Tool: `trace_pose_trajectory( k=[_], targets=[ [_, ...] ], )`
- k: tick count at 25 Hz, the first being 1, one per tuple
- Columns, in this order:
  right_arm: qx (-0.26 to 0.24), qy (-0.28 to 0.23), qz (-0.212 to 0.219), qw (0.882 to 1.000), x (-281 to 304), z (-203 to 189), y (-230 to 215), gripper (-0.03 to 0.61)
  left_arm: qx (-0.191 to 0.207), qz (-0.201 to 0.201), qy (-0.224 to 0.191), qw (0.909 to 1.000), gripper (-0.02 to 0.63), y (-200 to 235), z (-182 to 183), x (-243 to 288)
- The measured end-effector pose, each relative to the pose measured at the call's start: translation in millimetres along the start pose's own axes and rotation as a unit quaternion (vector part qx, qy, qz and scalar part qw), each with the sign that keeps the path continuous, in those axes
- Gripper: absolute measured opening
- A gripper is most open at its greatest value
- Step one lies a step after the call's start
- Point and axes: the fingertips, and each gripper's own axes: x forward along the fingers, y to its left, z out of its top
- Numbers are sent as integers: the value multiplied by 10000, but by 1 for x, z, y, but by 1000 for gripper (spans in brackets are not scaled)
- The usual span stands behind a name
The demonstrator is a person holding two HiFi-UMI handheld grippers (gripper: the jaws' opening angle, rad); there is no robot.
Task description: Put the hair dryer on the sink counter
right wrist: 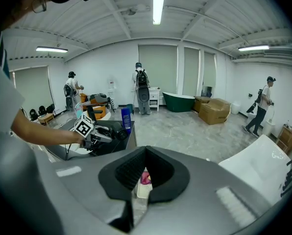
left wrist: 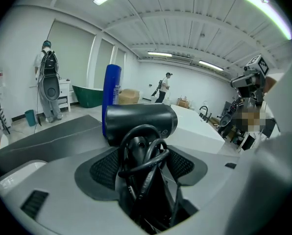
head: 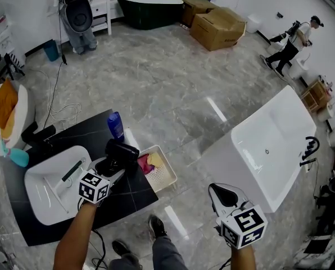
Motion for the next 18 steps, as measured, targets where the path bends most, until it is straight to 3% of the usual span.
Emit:
trace_pose_trajectory(
  k=[7, 18],
  targets=[
    [28, -18, 18, 10000, 6, 4, 1, 9, 230, 47, 566, 9981, 304, -7, -17, 20],
    [40, -97, 82, 9999, 3, 15, 9, 9, 127, -35, 609, 9981, 314, -8, -16, 16]
  ],
)
